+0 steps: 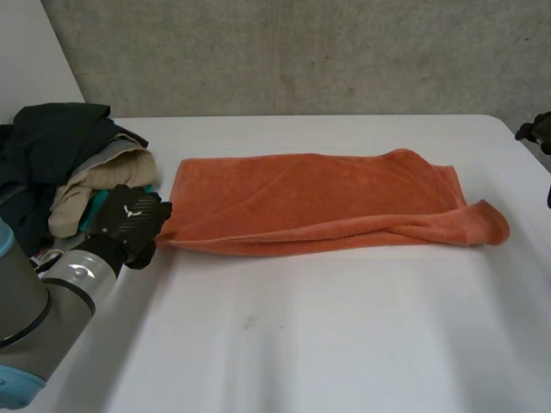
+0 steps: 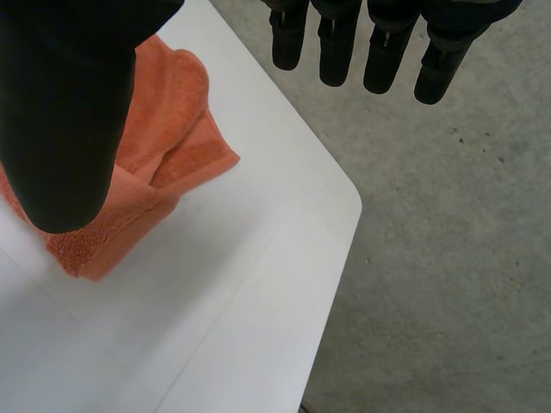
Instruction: Fold the laundry.
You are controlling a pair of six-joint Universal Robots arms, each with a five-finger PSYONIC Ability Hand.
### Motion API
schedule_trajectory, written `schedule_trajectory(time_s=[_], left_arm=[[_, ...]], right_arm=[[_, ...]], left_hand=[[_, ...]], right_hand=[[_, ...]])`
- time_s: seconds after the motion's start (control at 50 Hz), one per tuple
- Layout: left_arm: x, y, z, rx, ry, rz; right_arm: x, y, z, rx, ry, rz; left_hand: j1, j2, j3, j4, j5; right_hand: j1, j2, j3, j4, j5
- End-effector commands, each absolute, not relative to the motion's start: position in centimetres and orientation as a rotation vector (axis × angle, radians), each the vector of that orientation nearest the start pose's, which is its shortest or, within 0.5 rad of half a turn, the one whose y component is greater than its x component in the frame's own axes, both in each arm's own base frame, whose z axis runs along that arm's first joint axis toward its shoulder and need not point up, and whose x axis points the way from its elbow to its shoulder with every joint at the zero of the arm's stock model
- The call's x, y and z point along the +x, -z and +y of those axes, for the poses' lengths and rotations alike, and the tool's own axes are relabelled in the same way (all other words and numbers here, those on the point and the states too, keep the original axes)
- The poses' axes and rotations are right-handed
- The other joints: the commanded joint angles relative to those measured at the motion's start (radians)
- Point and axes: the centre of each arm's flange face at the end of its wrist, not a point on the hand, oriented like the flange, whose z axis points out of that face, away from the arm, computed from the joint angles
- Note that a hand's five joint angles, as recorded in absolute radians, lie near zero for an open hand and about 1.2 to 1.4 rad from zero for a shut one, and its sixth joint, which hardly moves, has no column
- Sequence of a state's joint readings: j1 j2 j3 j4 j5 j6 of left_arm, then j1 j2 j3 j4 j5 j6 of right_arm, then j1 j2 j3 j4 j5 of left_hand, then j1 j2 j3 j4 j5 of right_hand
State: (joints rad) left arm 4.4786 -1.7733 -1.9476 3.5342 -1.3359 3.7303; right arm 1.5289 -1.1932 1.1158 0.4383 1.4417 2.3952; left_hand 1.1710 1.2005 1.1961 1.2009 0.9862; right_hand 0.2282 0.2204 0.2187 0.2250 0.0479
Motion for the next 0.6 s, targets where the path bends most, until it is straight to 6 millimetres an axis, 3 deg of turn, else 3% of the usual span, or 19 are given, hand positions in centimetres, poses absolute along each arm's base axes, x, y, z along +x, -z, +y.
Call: schedule_trajectory(time_s=[0.02, 0.08, 0.16, 0.26, 0.38, 0.5, 0.6], left_arm=[[-21.9, -17.3, -25.5, 1.164, 1.983, 2.079], [-21.8, -17.4, -25.7, 1.158, 1.988, 2.072], [-22.0, -17.5, -25.6, 1.167, 1.992, 2.068], [-22.1, -17.6, -25.5, 1.170, 1.997, 2.066], [-22.2, -17.7, -25.6, 1.168, 2.004, 2.059], [-22.0, -18.0, -26.1, 1.152, 2.013, 2.045], [-22.0, -18.2, -26.4, 1.145, 2.020, 2.037]], right_arm=[[14.4, -28.2, -36.3, -1.162, 1.972, 2.598], [15.1, -28.1, -36.7, -1.177, 1.990, 2.564], [15.8, -26.4, -39.0, -1.159, 1.963, 2.571], [17.9, -23.9, -41.0, -1.006, 1.825, 2.584], [18.0, -20.2, -43.0, -0.798, 1.663, 2.640], [17.9, -16.2, -43.9, -0.780, 1.568, 2.700], [17.8, -14.8, -44.0, -0.786, 1.529, 2.744]], left_hand=[[0.225, 0.196, 0.200, 0.195, 0.236], [0.225, 0.196, 0.200, 0.195, 0.236], [0.225, 0.196, 0.200, 0.195, 0.236], [0.225, 0.196, 0.200, 0.195, 0.236], [0.225, 0.196, 0.200, 0.195, 0.236], [0.225, 0.196, 0.200, 0.195, 0.236], [0.225, 0.196, 0.200, 0.195, 0.236]], right_hand=[[-0.029, -0.021, -0.019, -0.026, -0.023], [-0.020, -0.012, -0.010, -0.017, -0.014], [0.021, 0.029, 0.031, 0.024, 0.027], [0.176, 0.184, 0.186, 0.180, 0.182], [0.224, 0.232, 0.233, 0.227, 0.230], [0.235, 0.243, 0.245, 0.239, 0.241], [0.273, 0.281, 0.283, 0.277, 0.279]])
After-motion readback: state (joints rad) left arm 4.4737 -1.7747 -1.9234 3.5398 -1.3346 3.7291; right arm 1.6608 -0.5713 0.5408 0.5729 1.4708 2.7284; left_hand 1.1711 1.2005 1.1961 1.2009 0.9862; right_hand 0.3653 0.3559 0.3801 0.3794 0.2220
